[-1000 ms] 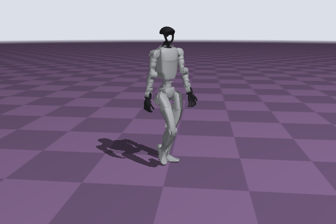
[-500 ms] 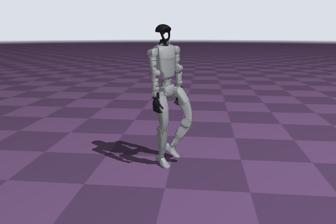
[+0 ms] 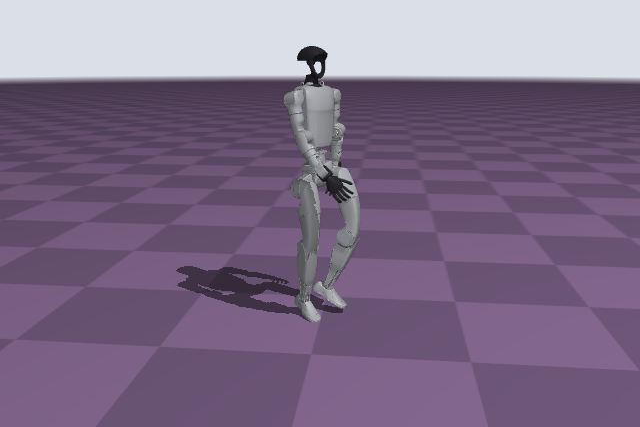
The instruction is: In place motions
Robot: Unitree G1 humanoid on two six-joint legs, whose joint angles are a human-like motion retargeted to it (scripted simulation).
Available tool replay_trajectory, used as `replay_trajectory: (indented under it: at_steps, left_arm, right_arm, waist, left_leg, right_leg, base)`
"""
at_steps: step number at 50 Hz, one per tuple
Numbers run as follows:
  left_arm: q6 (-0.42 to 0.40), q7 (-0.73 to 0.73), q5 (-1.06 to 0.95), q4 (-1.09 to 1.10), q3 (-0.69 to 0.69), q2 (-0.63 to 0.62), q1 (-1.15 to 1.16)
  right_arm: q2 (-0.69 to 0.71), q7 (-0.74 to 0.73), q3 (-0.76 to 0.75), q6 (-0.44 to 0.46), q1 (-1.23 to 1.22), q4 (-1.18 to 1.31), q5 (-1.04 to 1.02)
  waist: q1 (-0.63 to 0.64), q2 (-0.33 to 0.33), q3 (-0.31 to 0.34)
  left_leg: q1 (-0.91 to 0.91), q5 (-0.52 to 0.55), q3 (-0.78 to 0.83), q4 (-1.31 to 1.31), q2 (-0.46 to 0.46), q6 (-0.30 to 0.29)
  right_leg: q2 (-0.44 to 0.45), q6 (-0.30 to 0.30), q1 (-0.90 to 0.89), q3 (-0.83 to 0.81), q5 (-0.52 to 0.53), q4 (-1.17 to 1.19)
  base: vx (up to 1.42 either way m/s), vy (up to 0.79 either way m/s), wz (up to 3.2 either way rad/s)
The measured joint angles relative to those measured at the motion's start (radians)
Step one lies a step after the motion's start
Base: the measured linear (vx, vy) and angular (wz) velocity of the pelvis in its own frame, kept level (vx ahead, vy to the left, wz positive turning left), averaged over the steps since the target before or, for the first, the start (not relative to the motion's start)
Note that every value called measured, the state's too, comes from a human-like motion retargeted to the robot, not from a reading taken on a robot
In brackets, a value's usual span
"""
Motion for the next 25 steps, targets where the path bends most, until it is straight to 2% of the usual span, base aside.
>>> replay_trajectory:
  at_steps: [2,3,5,7,10,12,15,18,21,25]
  left_arm:
    - [-0.006,0.010,0.008,-0.012,-0.106,-0.042,-0.100]
    - [0.001,-0.004,0.010,-0.045,-0.129,-0.072,-0.161]
    - [0.003,-0.075,0.002,-0.144,-0.141,-0.138,-0.320]
    - [-0.020,-0.167,-0.050,-0.281,-0.186,-0.158,-0.470]
    - [-0.017,-0.247,-0.116,-0.477,-0.208,-0.156,-0.693]
    - [-0.045,-0.229,-0.145,-0.553,-0.166,-0.176,-0.770]
    - [-0.072,-0.203,-0.212,-0.605,-0.143,-0.200,-0.815]
    - [-0.052,-0.233,-0.235,-0.609,-0.155,-0.234,-0.778]
    - [-0.038,-0.244,-0.226,-0.588,-0.186,-0.256,-0.724]
    - [-0.054,-0.238,-0.141,-0.547,-0.222,-0.203,-0.563]
  right_arm:
    - [-0.028,0.017,-0.053,0.008,0.136,0.124,-0.028]
    - [-0.052,0.024,-0.081,0.023,0.172,0.198,-0.051]
    - [-0.113,0.021,-0.143,0.077,0.192,0.346,-0.092]
    - [-0.159,-0.035,-0.187,0.111,0.216,0.467,-0.063]
    - [-0.217,-0.024,-0.232,0.202,0.291,0.525,0.049]
    - [-0.241,-0.047,-0.267,0.240,0.368,0.525,0.087]
    - [-0.264,-0.113,-0.335,0.210,0.498,0.525,0.138]
    - [-0.272,-0.140,-0.364,0.193,0.590,0.525,0.197]
    - [-0.250,-0.143,-0.363,0.186,0.595,0.525,0.195]
    - [-0.215,-0.071,-0.310,0.178,0.450,0.525,0.127]
  waist:
    - [-0.021,0.026,-0.039]
    - [-0.069,0.057,-0.049]
    - [-0.140,0.058,-0.027]
    - [-0.237,0.089,0.063]
    - [-0.342,0.126,0.195]
    - [-0.388,0.139,0.208]
    - [-0.417,0.146,0.175]
    - [-0.383,0.158,0.069]
    - [-0.328,0.170,0.019]
    - [-0.255,0.124,0.032]
  left_leg:
    - [0.220,-0.241,0.033,-0.353,-0.057,0.053]
    - [0.286,-0.283,0.084,-0.465,-0.038,0.085]
    - [0.279,-0.270,0.082,-0.549,-0.041,0.093]
    - [0.253,-0.248,-0.032,-0.535,-0.032,0.115]
    - [0.256,-0.241,-0.048,-0.531,-0.004,0.153]
    - [0.239,-0.232,-0.062,-0.533,0.008,0.161]
    - [0.237,-0.222,-0.059,-0.549,0.016,0.168]
    - [0.205,-0.237,-0.041,-0.553,0.017,0.161]
    - [0.194,-0.245,-0.023,-0.570,0.033,0.141]
    - [0.270,-0.276,0.058,-0.597,-0.006,0.127]
  right_leg:
    - [0.009,-0.004,-0.039,-0.077,0.075,0.155]
    - [0.002,0.001,-0.094,-0.155,0.192,0.301]
    - [-0.153,-0.013,-0.342,-0.209,0.406,0.713]
    - [-0.069,0.016,-0.568,-0.029,0.371,0.993]
    - [-0.161,-0.028,-0.804,-0.053,0.274,1.346]
    - [-0.129,-0.037,-0.962,-0.027,0.222,1.469]
    - [-0.105,-0.056,-1.084,-0.030,0.179,1.522]
    - [-0.114,-0.067,-1.075,-0.042,0.146,1.460]
    - [-0.084,-0.047,-0.920,-0.077,0.159,1.295]
    - [0.002,-0.030,-0.570,-0.026,0.184,0.932]
  base:
    - [0.57,0.21,0.35]
    - [0.17,0.15,0.80]
    - [-0.27,0.16,0.94]
    - [-0.62,0.18,1.22]
    - [-0.55,0.24,1.11]
    - [-0.07,0.14,0.53]
    - [0.31,-0.02,0.00]
    - [0.36,-0.09,-0.31]
    - [0.03,-0.10,-0.52]
    - [0.00,0.01,-1.07]
